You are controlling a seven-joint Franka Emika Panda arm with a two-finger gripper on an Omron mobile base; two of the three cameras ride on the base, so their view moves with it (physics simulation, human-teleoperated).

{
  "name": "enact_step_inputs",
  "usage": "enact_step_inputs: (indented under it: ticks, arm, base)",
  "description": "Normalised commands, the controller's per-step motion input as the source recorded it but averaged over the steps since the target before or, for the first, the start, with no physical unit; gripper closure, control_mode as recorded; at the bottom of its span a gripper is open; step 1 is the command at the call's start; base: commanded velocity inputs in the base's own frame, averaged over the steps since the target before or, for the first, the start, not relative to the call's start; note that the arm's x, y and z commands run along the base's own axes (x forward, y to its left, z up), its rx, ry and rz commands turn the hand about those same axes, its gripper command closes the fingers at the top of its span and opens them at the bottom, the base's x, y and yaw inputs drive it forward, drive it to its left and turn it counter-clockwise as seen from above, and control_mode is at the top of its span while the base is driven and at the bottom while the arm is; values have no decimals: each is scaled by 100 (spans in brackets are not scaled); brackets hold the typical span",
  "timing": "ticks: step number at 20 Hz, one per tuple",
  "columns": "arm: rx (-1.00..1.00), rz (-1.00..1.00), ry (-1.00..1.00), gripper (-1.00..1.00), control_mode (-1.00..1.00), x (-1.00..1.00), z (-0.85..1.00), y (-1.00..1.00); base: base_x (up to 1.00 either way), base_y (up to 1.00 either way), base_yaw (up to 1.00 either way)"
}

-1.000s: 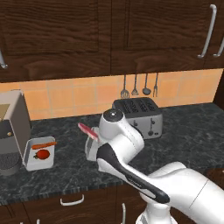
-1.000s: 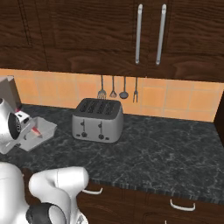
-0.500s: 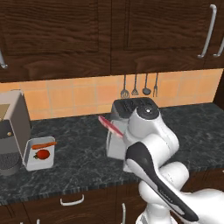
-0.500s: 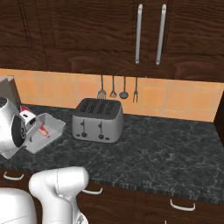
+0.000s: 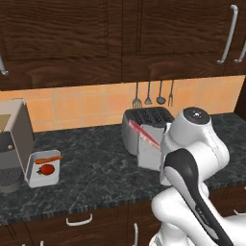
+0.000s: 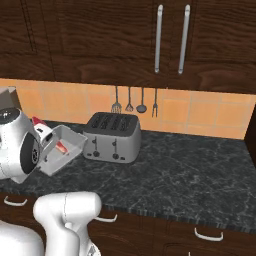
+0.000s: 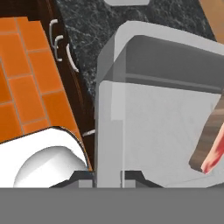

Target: Take the meat container that has the steak and place it on the second highest rack of the freezer. Then take the vegetable container that has the tomato and carrot and place it on the highest rack of the freezer.

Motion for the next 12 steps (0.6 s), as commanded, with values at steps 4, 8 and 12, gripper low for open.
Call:
enact_step_inputs:
  ticks: [4,8,12]
  arm:
    - [-9,1,0,100,-100,-13,22,-42]
    - [-6,1,-6,100,-100,-20,9,-46]
    - [0,0,-7,100,-100,-15,0,-27]
  base:
    - [0,0,0]
    - [0,0,0]
    - [0,0,0]
